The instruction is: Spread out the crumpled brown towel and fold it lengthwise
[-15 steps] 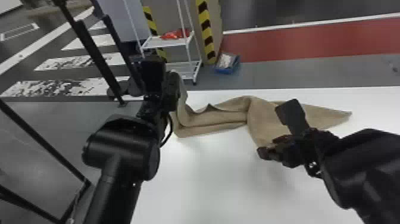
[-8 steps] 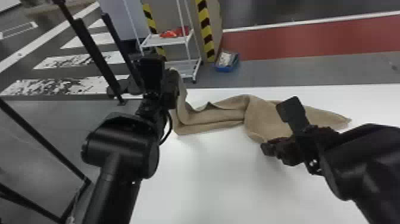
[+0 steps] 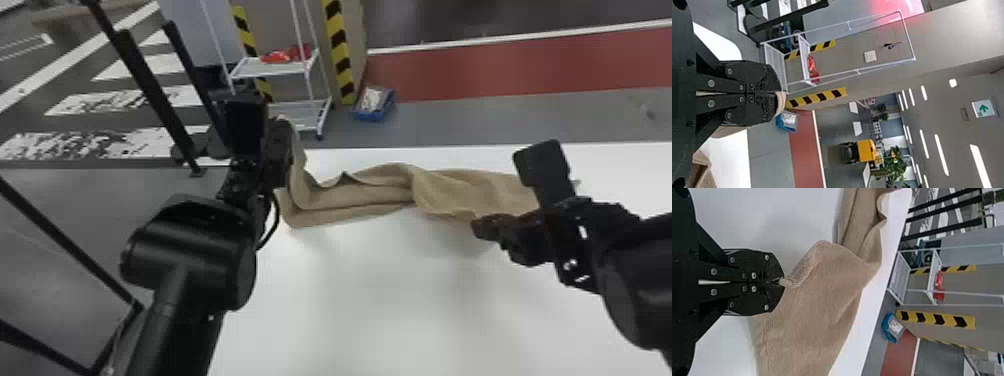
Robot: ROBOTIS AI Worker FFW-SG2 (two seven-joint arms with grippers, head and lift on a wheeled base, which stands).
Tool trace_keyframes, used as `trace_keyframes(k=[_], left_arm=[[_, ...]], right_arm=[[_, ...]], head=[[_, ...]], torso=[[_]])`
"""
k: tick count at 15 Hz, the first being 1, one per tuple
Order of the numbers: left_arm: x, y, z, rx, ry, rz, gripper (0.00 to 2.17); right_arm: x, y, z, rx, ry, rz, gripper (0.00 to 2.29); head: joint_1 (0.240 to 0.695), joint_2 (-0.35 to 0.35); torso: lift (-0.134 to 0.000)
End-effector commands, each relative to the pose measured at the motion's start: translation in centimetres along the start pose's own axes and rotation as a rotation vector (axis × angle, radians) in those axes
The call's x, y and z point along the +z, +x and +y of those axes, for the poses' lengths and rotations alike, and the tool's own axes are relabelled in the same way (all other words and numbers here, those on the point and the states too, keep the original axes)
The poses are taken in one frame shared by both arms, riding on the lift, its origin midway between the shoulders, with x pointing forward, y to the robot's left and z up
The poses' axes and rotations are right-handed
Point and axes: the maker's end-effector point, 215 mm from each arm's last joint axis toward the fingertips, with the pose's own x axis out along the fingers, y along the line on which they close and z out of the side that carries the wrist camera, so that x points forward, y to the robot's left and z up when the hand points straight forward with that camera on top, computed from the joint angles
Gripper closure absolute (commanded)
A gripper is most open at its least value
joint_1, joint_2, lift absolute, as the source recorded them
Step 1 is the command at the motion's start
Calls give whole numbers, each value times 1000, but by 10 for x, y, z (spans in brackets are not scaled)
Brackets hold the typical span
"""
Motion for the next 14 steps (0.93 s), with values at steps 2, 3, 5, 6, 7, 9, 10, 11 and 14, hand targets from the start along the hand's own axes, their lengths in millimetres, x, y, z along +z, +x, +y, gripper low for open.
trace_keyframes(k=[2, 3, 5, 6, 7, 9, 10, 11, 14], left_arm=[[3, -6, 1, 6, 7, -6, 1420], [6, -10, 1, 6, 7, -13, 1420], [14, -19, 1, 4, 10, -33, 1420], [19, -24, 1, 5, 14, -45, 1420], [25, -29, 3, 4, 12, -54, 1420], [40, -42, 4, 4, 6, -85, 1420], [53, -50, 8, 6, -1, -111, 1420], [61, -56, 8, 0, -14, -126, 1420], [70, -64, 12, 5, -22, -147, 1420]], right_arm=[[22, -54, -74, -90, 101, -71, 1595], [26, -74, -100, -117, 135, -99, 1595], [32, -119, -156, -165, 225, -156, 1595], [35, -144, -185, -188, 269, -179, 1595], [35, -171, -215, -221, 308, -202, 1595], [40, -219, -258, -260, 365, -255, 1595], [40, -240, -275, -274, 393, -279, 1595], [39, -252, -285, -292, 399, -289, 1595], [34, -288, -323, -344, 430, -315, 1595]], head=[[660, 234], [653, 214], [642, 178], [630, 135], [623, 111], [597, 26], [597, 26], [576, -23], [548, -81]], torso=[[-124], [-124], [-124], [-124], [-124], [-124], [-124], [-124], [-124]])
